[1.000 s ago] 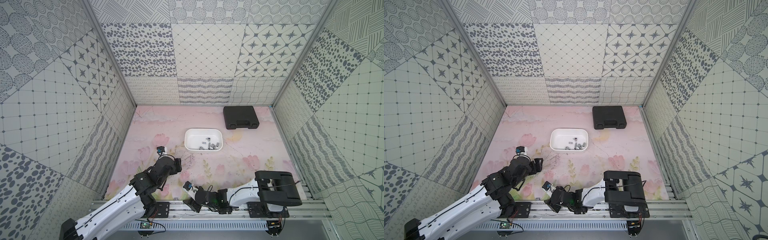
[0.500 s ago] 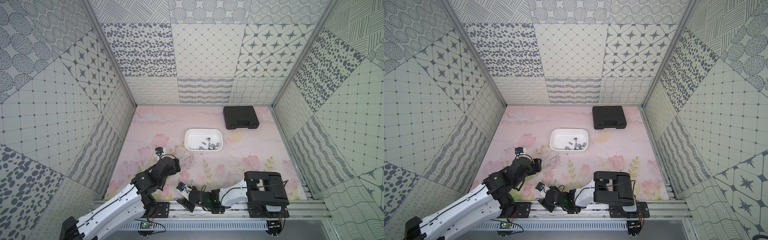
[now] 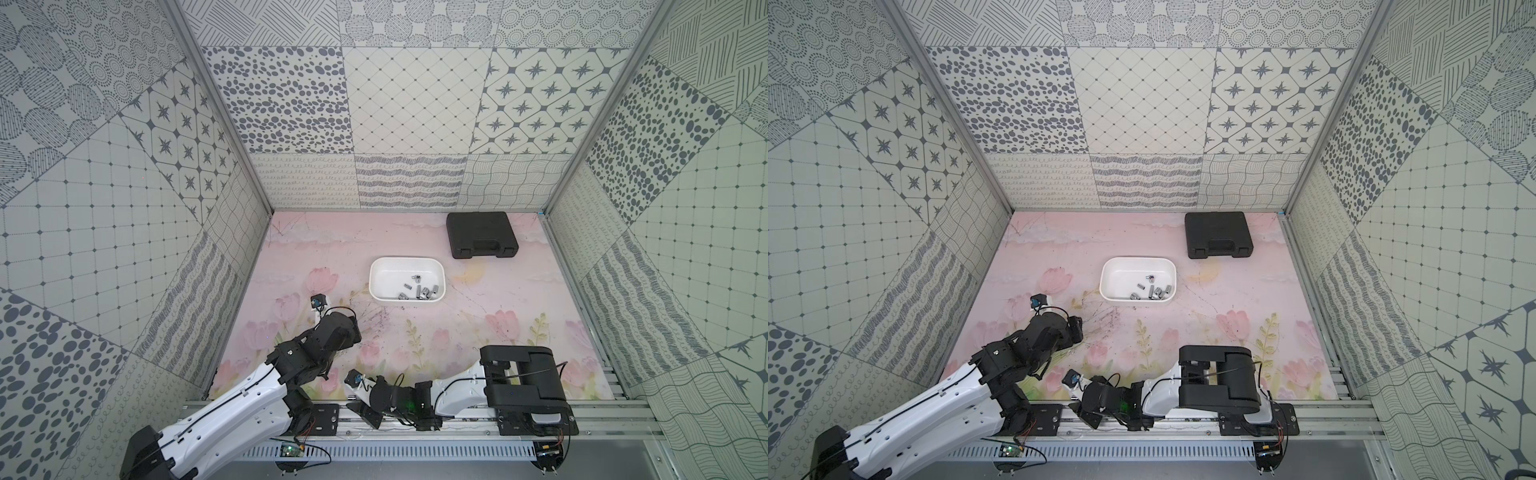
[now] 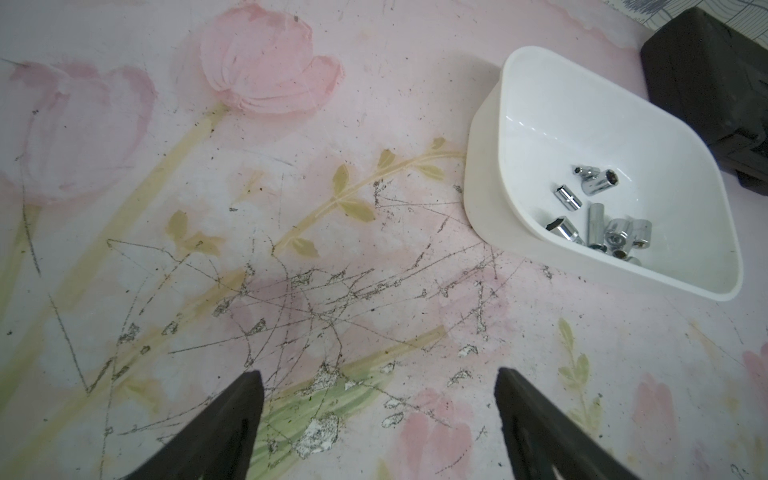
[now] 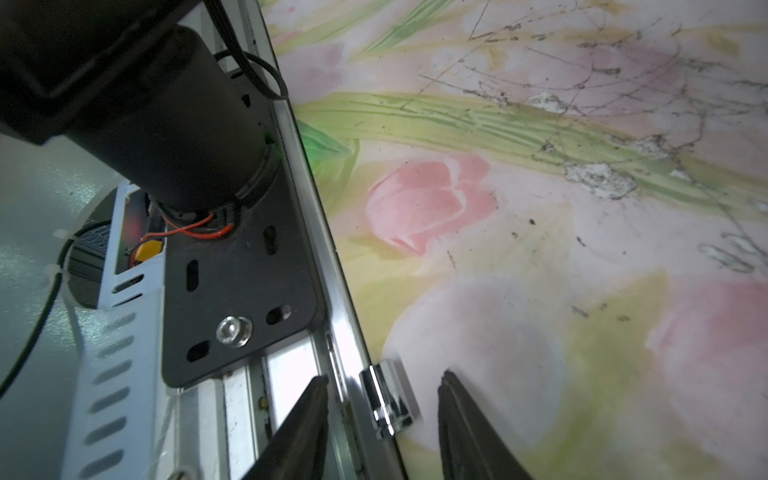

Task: Put the socket on the desktop into the storage box
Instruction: Pick up the socket head from the center of the board, then place the socket head in the storage box.

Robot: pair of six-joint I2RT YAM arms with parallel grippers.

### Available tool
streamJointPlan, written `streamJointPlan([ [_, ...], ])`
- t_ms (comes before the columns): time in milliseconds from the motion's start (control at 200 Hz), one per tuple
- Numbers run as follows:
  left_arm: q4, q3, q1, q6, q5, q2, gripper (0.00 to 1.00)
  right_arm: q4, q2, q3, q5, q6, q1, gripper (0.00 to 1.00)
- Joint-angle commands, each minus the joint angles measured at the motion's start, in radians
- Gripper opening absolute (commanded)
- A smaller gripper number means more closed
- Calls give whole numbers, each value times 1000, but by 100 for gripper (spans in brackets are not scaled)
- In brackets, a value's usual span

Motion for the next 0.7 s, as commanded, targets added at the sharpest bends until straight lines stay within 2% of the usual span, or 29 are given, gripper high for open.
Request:
streamJointPlan([
  [0, -34, 11, 1, -9, -28, -1, 92, -25, 20, 18, 31, -19, 9, 41],
  [510, -43, 5, 1, -26, -47, -17, 92, -82, 4, 7, 128, -33, 36, 20],
  [690, -43, 5, 2, -25, -47, -14, 92, -65, -24, -16, 155, -35, 36, 16],
])
